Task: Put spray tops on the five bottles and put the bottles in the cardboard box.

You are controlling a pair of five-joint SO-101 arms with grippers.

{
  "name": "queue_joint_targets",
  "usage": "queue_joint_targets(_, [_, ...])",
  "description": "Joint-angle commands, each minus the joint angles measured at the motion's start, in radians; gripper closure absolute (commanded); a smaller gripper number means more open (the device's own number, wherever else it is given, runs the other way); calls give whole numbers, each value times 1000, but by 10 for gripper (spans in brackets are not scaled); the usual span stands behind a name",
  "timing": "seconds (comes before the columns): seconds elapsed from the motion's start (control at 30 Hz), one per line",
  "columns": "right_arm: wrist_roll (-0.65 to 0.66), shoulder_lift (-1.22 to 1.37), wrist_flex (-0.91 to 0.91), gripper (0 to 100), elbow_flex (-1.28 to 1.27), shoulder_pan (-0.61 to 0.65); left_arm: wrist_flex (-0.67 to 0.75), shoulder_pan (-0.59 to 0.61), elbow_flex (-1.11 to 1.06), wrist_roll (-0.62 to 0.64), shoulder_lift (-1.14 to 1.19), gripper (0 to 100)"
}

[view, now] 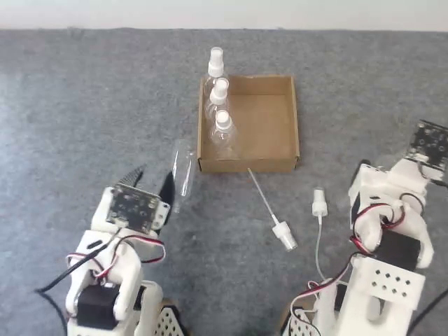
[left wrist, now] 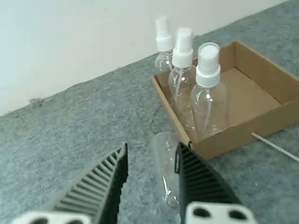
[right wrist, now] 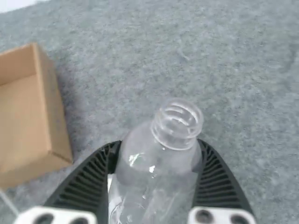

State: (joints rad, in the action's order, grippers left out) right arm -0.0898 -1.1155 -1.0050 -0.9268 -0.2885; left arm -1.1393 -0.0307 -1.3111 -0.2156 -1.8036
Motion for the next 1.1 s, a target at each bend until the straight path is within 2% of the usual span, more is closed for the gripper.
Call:
queue_joint_targets(0.0, [-15,-24,31,898,12,-21,-11,-61,54,-44,-17,848])
queue_joint_targets(0.2, [-17,-24,31,898,11,-21,-12,-127,56,-107,-15,845])
queue_joint_targets(0.4, [-17,-24,31,898,11,-21,-64,-203,96,-117,21,845])
queue_joint_targets(0.53, [-17,-24,31,898,11,-22,-71,-247,179,-124,187,844])
queue_joint_targets(0.77, [-17,-24,33,898,11,-81,-66,-354,306,-215,488,844])
queue_joint_targets(1.07, [-14,-24,33,898,9,-82,-66,-439,453,-322,784,844])
